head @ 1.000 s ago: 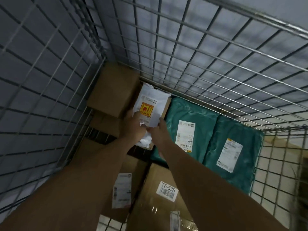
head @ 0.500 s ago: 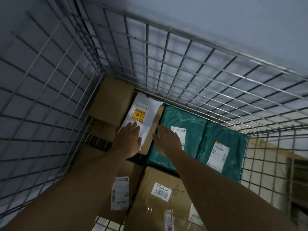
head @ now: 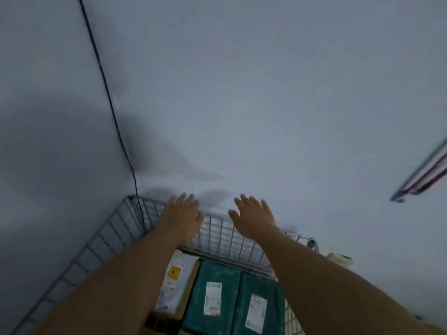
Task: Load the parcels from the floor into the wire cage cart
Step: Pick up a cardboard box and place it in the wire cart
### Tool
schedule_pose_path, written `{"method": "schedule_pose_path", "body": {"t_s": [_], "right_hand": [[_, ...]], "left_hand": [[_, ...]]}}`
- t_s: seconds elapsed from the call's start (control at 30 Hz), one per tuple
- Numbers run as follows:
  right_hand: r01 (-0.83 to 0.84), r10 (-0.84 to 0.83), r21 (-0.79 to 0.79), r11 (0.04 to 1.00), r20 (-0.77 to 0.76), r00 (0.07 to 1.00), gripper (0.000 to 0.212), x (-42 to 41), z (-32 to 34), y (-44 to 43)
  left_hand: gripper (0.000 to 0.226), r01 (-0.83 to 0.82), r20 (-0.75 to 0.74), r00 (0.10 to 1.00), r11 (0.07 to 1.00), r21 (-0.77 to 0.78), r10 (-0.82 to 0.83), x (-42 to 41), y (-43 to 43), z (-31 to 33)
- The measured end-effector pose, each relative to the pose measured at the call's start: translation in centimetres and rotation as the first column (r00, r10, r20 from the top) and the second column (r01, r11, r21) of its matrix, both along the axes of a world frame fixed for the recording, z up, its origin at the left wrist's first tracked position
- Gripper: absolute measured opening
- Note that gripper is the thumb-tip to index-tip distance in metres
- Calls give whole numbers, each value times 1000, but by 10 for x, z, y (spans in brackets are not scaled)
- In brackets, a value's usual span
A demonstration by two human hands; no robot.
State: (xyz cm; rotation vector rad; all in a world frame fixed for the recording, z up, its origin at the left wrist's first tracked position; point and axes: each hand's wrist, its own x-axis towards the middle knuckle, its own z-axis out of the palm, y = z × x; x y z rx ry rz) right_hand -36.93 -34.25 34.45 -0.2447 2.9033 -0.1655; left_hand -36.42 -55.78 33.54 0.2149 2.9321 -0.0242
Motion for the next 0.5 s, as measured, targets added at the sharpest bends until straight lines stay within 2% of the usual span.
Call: {"method": "schedule_pose_path", "body": {"t_s": [0.13, 0.27, 0.5], "right_hand": [[20, -22, -9, 1000, -190, 982, 63, 41, 150, 53], [57, -53, 3, 998, -336, 940, 65, 91, 279, 109], [197, -173, -4, 980, -503, 847, 65, 173, 433, 205]], "left_hand": [[64, 50, -211, 976, 998, -24, -54, 37, 52, 145], [66, 66, -318, 945, 997, -27, -71, 74, 115, 273], [66, 220, -444, 871, 975, -27, -209, 131, 236, 437]]}}
